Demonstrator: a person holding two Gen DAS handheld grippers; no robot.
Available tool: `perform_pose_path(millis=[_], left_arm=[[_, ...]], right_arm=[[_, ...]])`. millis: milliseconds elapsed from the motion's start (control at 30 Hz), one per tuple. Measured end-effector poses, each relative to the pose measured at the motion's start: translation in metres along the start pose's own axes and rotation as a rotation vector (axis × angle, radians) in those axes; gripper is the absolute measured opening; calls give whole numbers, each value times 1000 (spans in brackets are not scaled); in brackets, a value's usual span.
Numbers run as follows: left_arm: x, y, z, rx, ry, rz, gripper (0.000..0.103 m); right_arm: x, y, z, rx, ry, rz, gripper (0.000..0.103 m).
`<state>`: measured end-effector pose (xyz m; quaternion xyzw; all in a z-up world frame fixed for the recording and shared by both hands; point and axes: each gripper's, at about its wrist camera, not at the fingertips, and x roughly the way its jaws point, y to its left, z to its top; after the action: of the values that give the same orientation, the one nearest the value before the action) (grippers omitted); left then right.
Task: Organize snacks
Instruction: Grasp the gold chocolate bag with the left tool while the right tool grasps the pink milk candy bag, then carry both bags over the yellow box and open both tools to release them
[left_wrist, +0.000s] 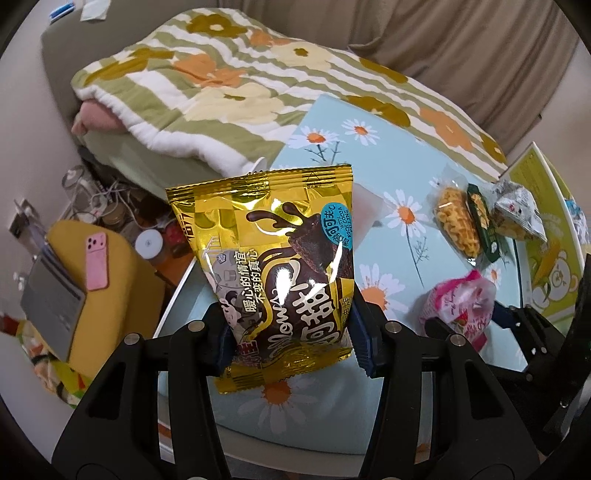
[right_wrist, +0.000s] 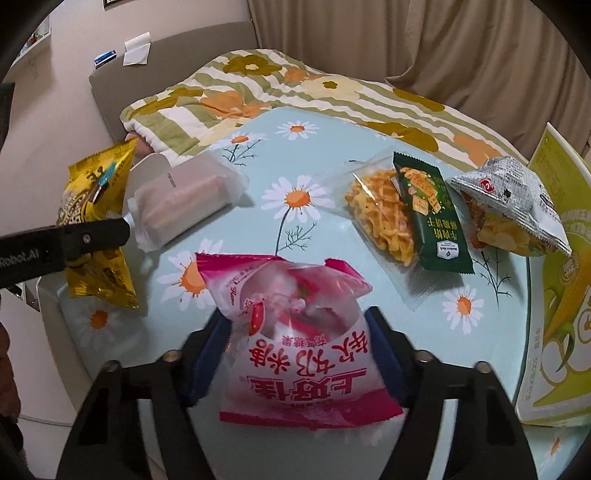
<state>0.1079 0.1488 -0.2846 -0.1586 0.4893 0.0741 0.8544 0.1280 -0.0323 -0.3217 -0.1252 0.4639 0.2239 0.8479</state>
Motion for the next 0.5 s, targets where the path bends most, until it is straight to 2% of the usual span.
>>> perform_pose_path(millis=[100, 200, 500], left_arm=[[-1, -2, 1, 15, 7, -15, 47], [-4, -3, 3, 34, 11, -32, 47], [-43, -13, 29, 126, -51, -71, 47]], right_arm=[[-2, 2, -1, -8, 0, -15, 49], [-11, -1, 0, 37, -21, -5, 43], [-68, -2, 20, 130, -134, -26, 43]])
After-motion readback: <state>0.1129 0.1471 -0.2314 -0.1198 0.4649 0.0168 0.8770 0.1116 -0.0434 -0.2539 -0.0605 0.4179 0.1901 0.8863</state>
